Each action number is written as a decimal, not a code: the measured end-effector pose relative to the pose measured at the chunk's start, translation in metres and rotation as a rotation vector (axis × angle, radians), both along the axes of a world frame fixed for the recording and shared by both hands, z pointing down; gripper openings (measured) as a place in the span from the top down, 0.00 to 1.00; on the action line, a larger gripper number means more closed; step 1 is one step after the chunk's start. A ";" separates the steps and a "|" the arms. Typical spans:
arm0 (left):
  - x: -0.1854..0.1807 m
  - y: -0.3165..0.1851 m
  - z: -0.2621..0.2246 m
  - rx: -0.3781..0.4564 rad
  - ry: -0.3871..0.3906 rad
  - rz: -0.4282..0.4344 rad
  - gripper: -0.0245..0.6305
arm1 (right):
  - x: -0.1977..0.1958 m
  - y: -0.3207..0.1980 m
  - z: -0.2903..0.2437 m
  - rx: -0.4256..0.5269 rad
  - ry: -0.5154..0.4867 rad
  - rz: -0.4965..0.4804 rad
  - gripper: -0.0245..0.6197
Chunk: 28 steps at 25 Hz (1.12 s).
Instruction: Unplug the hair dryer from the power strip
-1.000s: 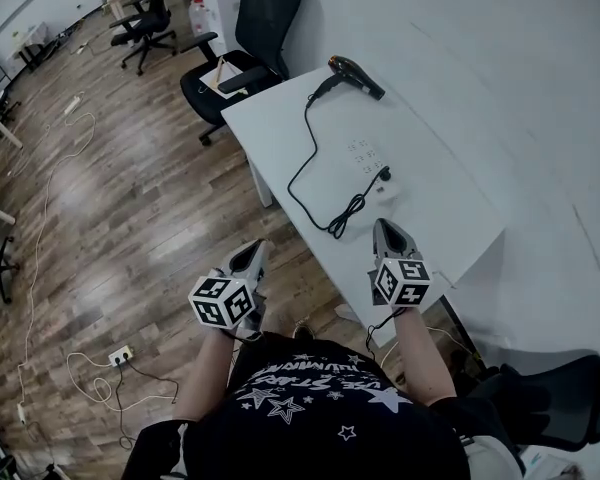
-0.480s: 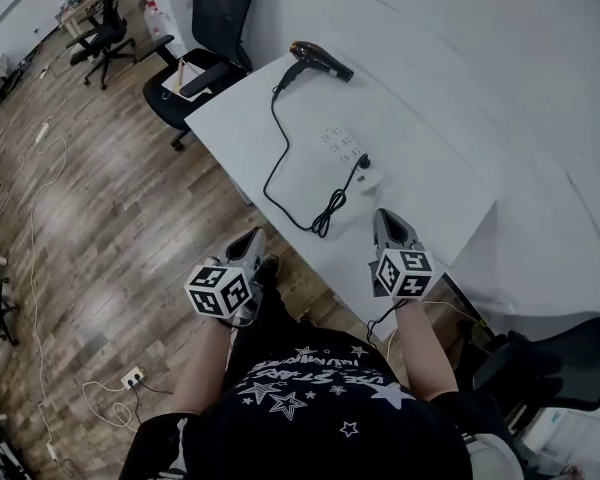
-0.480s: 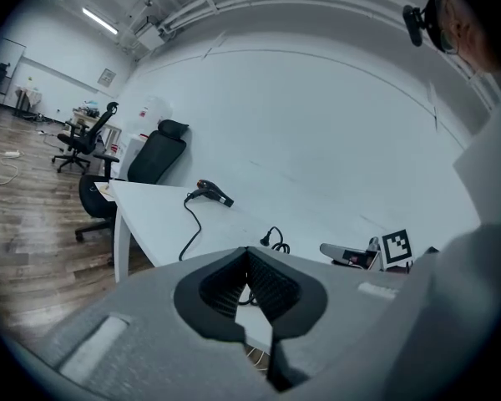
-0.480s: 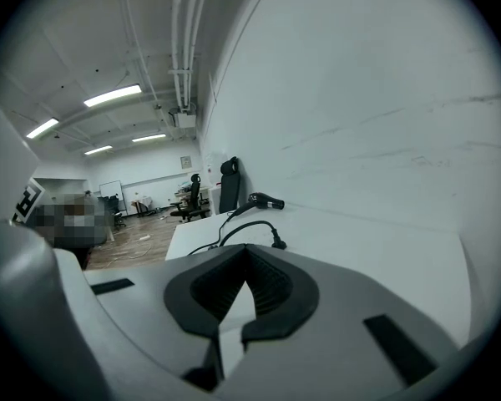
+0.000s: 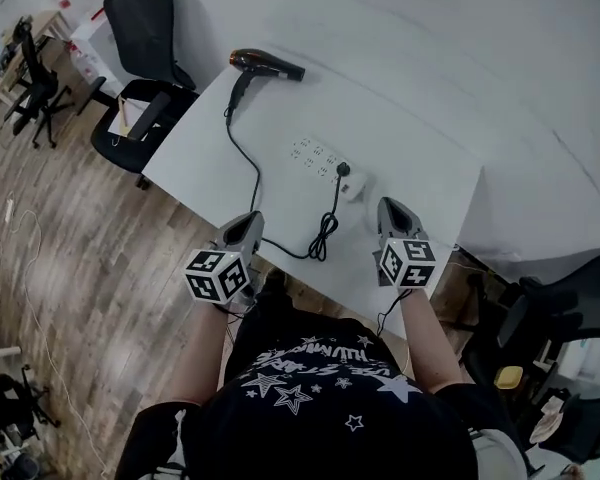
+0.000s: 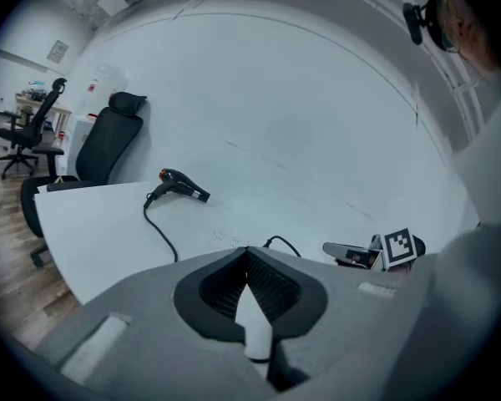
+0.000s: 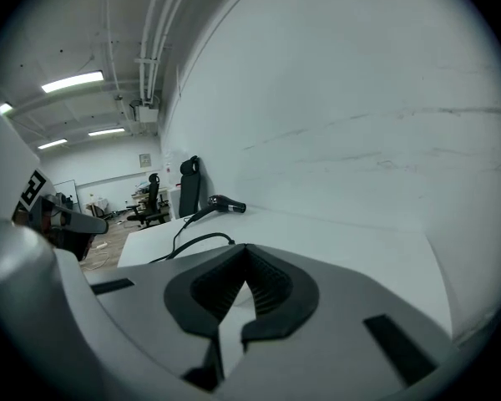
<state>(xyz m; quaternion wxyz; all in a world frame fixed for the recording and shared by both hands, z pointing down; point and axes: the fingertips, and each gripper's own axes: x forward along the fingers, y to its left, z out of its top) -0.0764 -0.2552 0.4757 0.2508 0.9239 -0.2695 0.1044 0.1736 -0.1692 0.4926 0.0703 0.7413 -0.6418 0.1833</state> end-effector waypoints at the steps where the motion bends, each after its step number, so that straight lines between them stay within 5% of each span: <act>1: 0.006 -0.010 -0.001 0.001 -0.004 0.026 0.95 | 0.003 -0.004 -0.001 -0.001 0.003 0.022 0.95; 17: 0.081 -0.098 0.007 -0.012 -0.033 0.380 0.95 | 0.016 -0.034 0.009 -0.067 0.001 0.270 0.95; 28: 0.122 -0.111 0.031 0.010 -0.099 0.548 0.95 | 0.002 -0.053 0.038 -0.215 0.037 0.212 0.95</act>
